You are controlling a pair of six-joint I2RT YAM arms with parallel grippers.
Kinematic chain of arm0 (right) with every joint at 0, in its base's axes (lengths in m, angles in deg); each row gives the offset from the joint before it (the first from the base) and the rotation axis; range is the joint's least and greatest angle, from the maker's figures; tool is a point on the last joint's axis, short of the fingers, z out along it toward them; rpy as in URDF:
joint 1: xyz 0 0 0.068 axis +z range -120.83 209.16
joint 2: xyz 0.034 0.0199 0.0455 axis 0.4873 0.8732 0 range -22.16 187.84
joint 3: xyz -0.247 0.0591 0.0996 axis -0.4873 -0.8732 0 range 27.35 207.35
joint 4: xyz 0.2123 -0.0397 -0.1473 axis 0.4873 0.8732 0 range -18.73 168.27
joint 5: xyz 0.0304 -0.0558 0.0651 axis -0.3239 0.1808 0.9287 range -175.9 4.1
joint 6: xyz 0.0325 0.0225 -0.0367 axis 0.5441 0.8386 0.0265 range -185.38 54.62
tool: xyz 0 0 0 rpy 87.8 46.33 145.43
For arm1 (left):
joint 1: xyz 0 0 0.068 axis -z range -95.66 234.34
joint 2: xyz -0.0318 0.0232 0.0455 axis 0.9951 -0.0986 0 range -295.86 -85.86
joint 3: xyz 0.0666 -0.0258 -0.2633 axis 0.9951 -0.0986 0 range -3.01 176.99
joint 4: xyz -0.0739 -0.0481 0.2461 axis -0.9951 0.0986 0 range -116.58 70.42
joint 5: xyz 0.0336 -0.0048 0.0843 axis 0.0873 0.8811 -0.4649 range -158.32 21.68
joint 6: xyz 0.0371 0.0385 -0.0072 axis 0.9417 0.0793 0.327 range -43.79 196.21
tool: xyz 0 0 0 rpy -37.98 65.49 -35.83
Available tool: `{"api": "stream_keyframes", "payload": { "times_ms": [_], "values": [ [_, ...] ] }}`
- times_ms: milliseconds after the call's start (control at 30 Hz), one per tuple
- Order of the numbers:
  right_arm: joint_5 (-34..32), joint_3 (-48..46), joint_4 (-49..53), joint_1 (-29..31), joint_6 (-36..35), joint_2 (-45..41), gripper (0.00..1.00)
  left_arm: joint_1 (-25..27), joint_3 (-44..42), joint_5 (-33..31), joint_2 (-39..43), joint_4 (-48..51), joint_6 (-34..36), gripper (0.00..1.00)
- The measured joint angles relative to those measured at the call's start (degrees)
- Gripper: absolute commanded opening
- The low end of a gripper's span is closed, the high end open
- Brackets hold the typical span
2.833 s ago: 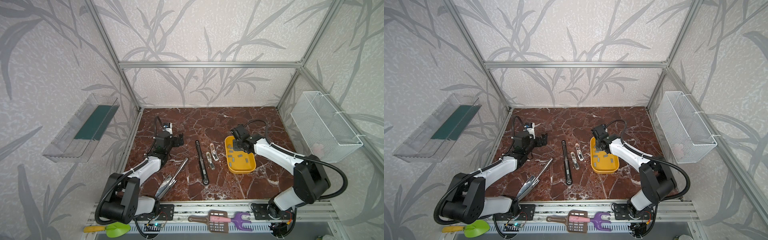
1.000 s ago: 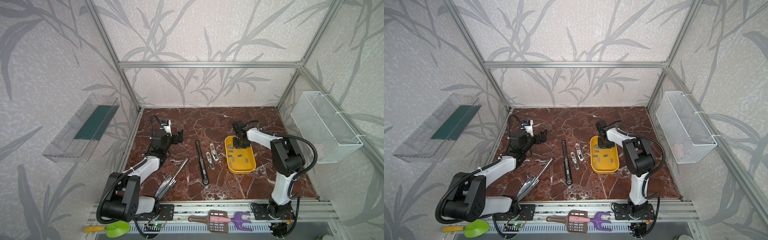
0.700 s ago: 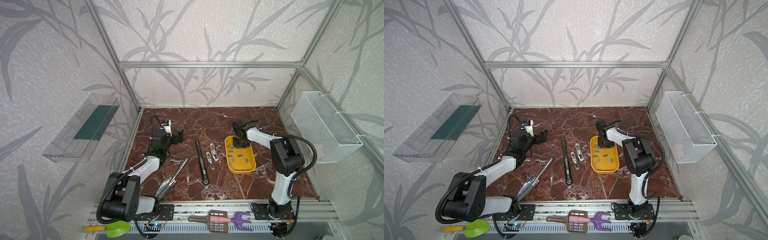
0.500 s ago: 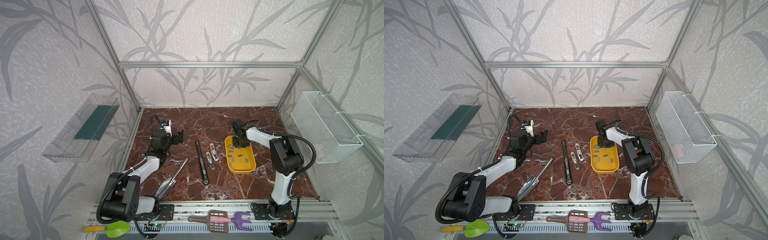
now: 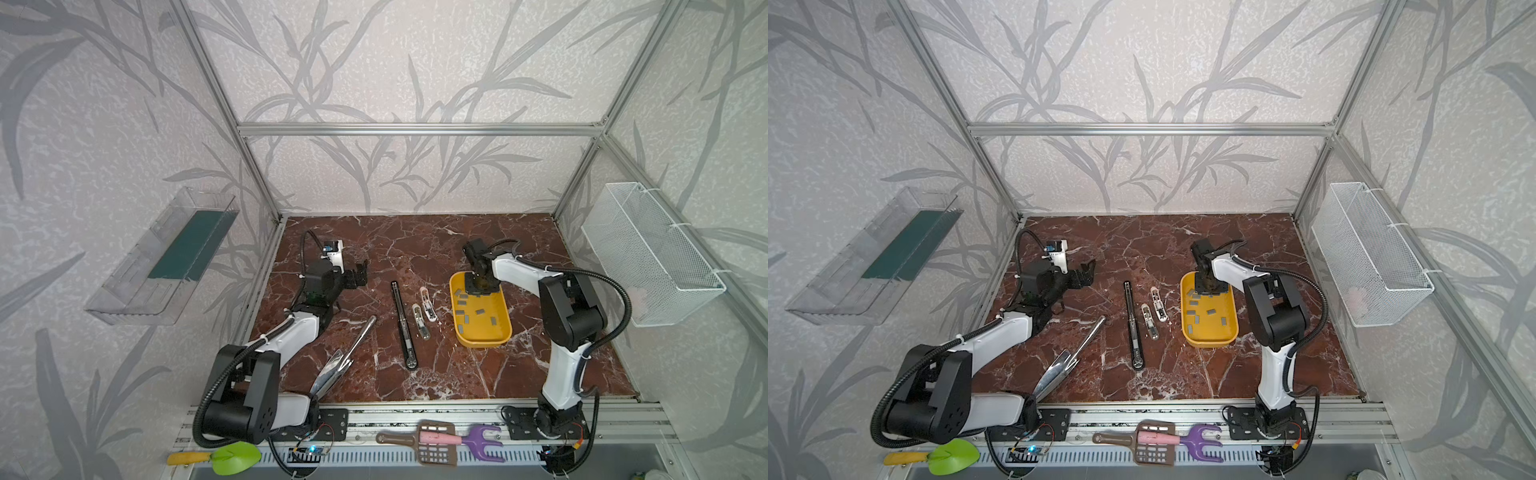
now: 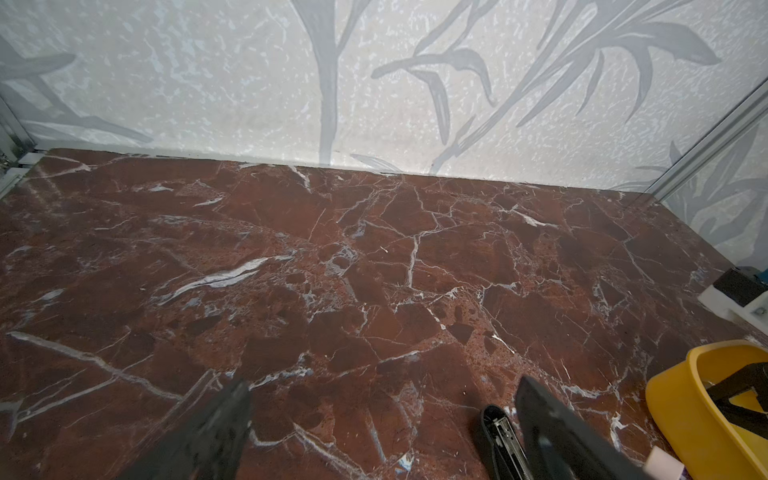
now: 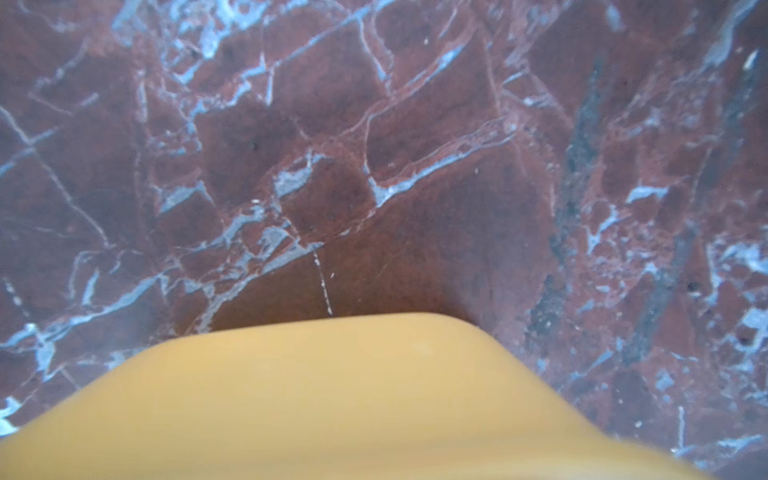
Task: Load the staples into the stapler
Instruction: 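Lower the right gripper into the yellow tray and grasp a grey staple strip, then lift the staple strip and carry it toward the open beige stapler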
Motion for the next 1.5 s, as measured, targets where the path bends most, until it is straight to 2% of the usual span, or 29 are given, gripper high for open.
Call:
{"api": "stream_keyframes", "payload": {
  "times_ms": [200,400,633,767,833,1000,1133,1300,1500],
  "values": [
    [-0.8,-4.5,1.1,1.5,0.9,-5.1,0.12,0.0,0.1,0.6,3.5,6.3,-3.3,0.99],
    [-2.6,-9.1,1.1,5.3,1.7,-17.4,0.11,0.0,0.8,1.9,8.0,16.6,-7.8,0.99],
    [-4.1,-14.2,-0.5,9.8,2.5,-30.5,0.11,0.0,-4.7,2.6,23.5,21.5,-13.7,0.99],
    [-7.5,-15.0,-0.7,13.7,3.1,-35.1,0.11,0.0,-9.5,-0.6,31.3,24.6,-16.7,0.99],
    [-9.0,-15.0,-1.4,17.0,3.1,-36.8,0.11,0.0,-10.8,-2.1,32.7,27.3,-17.6,0.99],
    [-12.7,-12.4,-2.6,25.7,2.9,-36.5,0.10,0.0,-14.1,-2.7,32.5,29.7,-20.7,0.99],
    [-14.0,-11.8,-5.7,31.8,3.0,-33.1,0.09,0.0,-15.0,-2.6,32.6,32.2,-21.4,0.99],
    [-11.3,-12.6,-7.8,33.3,4.5,-29.3,0.10,0.0,-15.8,-1.2,36.6,33.3,-22.9,0.99],
    [-9.6,-14.6,-10.6,35.6,5.5,-25.7,0.10,0.5,-21.8,1.3,41.2,32.1,-25.8,0.99]
  ]
}}
